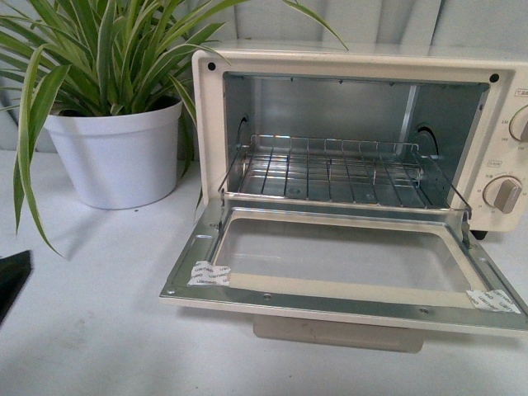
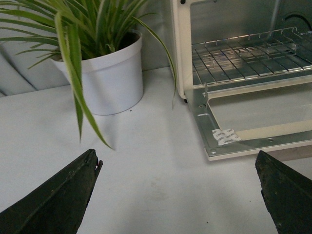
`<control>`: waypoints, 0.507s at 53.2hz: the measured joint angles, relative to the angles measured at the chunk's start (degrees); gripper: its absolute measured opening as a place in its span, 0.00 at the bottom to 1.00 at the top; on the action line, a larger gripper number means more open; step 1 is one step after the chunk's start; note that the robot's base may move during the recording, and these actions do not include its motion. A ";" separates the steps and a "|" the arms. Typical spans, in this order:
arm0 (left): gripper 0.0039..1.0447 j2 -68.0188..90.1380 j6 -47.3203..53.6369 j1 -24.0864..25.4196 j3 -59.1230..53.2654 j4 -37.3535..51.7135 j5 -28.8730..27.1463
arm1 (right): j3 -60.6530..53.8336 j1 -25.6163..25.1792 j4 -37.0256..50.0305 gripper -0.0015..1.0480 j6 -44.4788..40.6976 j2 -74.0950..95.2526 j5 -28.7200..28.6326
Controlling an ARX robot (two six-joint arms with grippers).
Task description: Open oven
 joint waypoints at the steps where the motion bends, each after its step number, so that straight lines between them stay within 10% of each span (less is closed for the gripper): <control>1: 0.94 -0.74 0.07 -0.09 -0.17 -0.37 -0.22 | -0.35 -0.02 -0.46 0.91 -0.04 -0.96 -0.02; 20: 0.94 -18.12 -4.57 4.79 -3.74 -12.00 -0.39 | -4.09 -0.72 -3.19 0.91 0.20 -9.51 -0.63; 27: 0.71 -22.03 -7.08 9.79 -4.92 -13.90 3.39 | -6.03 -3.89 -0.94 0.71 -5.79 -12.07 5.86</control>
